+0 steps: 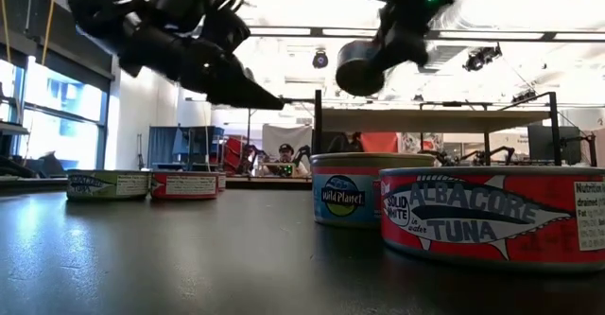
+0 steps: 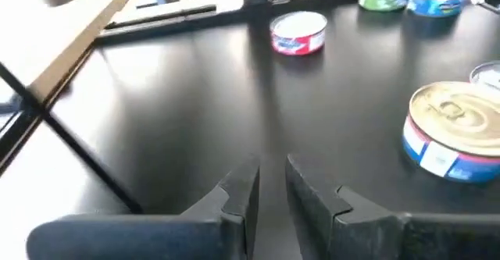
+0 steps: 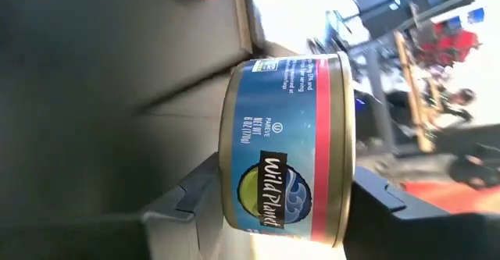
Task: Stack canned seafood by type on shelf
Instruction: Put the blue tuna can on the shelf
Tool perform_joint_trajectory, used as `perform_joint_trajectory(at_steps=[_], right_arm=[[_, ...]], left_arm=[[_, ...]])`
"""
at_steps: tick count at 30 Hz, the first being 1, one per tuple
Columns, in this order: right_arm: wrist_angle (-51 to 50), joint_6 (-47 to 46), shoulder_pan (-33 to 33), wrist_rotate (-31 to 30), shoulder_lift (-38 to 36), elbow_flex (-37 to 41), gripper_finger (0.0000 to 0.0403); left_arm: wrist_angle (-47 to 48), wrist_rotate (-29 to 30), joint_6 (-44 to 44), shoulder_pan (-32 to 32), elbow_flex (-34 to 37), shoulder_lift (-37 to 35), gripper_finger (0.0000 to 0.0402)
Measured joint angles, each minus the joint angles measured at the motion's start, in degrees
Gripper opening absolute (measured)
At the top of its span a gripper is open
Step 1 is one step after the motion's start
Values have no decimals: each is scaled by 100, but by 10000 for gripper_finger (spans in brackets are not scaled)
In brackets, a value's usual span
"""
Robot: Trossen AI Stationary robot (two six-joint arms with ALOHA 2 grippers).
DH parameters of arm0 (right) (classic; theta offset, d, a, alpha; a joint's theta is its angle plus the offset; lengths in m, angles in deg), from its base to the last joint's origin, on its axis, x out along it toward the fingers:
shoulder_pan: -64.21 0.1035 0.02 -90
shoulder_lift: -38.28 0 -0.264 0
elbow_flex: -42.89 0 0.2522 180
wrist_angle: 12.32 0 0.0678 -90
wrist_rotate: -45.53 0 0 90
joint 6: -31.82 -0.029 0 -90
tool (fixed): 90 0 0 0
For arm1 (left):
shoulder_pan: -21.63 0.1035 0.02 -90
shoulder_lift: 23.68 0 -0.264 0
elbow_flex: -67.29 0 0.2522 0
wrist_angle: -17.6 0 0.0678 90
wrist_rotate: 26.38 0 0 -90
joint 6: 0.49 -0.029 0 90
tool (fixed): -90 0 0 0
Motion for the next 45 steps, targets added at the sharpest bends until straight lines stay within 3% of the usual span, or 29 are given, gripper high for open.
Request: perform_joint_trajectory(at_steps=[6,13,20,25,31,38,42,45], right_arm=[[571,1272,-1358,432,478,-88,166],[1324,1667,-1850,761,774,-118,169],[1007,1596,-1884,1250,783,-360,286],[125,1132,-1943,1949,774,-887,293],[-693,293,-2327,3094,774,-1720,235],[-622,-653,-3251,4614,889,-1952,86],[-605,-738,-3488,4929,1169,-1950,11],[-456,-831,-3532,4856,1325,-1959,16]], left_arm=[[-370,242,114,-41,184,20,53],[-472,241,109,-72,184,20,53],[-477,237,61,-72,184,20,53],[-475,233,61,-72,184,20,53],[-472,228,61,-72,184,20,53],[-470,228,61,-72,184,20,53],[-466,228,66,-72,184,20,53],[-461,228,80,-72,184,20,53]])
